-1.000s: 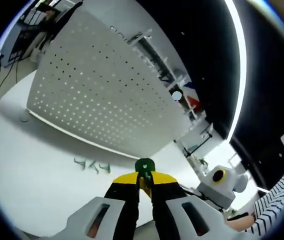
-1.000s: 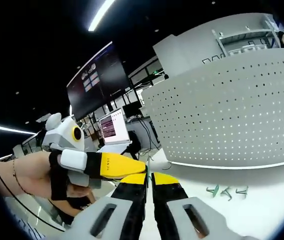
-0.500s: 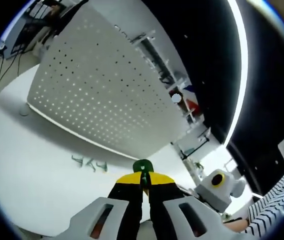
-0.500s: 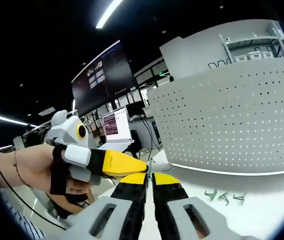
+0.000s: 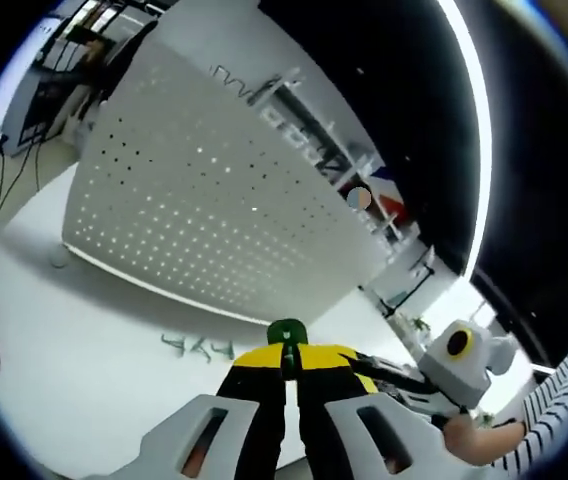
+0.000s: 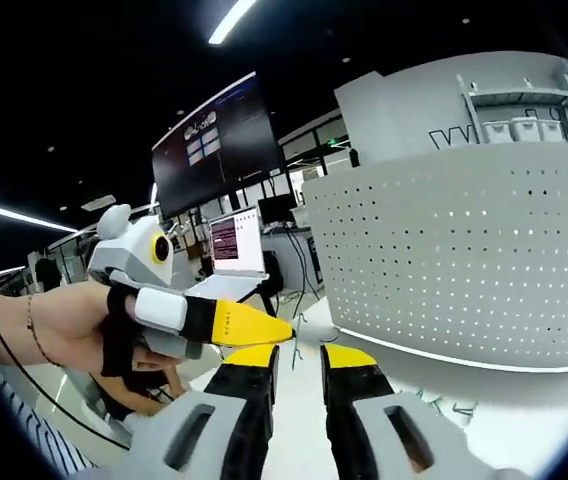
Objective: Insert the hook assembly into the mounting plate slot until the hook locks in place.
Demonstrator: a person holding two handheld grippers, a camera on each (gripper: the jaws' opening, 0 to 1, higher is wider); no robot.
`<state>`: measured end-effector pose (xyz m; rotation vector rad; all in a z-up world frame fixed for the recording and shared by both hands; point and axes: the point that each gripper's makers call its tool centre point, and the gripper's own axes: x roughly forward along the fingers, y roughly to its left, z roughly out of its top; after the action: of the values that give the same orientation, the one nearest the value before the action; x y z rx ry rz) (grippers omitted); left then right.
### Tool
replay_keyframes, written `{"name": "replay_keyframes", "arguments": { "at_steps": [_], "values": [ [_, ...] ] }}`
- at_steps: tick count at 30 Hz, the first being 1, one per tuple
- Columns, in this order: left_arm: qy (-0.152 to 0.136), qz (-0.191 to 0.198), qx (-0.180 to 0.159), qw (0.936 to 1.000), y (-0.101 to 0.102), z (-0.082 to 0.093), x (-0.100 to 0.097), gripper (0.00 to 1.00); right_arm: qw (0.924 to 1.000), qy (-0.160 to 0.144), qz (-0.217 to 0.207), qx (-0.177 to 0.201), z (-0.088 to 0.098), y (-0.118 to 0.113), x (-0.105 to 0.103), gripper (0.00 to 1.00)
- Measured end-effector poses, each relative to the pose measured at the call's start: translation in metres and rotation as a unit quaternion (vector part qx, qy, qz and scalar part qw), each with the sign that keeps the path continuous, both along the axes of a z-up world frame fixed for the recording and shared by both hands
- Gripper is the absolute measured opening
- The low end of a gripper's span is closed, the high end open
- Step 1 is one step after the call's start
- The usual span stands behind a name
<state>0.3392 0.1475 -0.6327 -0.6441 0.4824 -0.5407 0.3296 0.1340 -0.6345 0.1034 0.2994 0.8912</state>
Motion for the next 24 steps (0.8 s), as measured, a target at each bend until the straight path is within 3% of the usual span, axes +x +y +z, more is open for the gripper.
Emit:
{"name": "replay_keyframes", "arguments": {
  "at_steps": [4, 9, 17, 24],
  "values": [
    [-0.01, 0.003, 0.022, 0.9997, 0.0, -0.001, 0.003, 0.01, 0.9998, -0.005, -0.009, -0.02, -0.003, -0.007, 0.002, 0.25],
    [-0.035, 0.007, 0.077, 0.9963, 0.003, -0.001, 0.008, 0.01, 0.9988, -0.001, -0.032, -0.037, -0.008, -0.024, 0.006, 0.34],
    [-0.064, 0.026, 0.114, 0.9911, 0.009, 0.005, 0.015, 0.01, 0.9961, 0.017, -0.067, -0.055, -0.023, -0.056, 0.012, 0.38],
    [-0.093, 0.055, 0.157, 0.9817, 0.021, 0.007, 0.021, 0.01, 0.9924, 0.031, -0.095, -0.073, -0.035, -0.083, 0.009, 0.41]
  ]
}}
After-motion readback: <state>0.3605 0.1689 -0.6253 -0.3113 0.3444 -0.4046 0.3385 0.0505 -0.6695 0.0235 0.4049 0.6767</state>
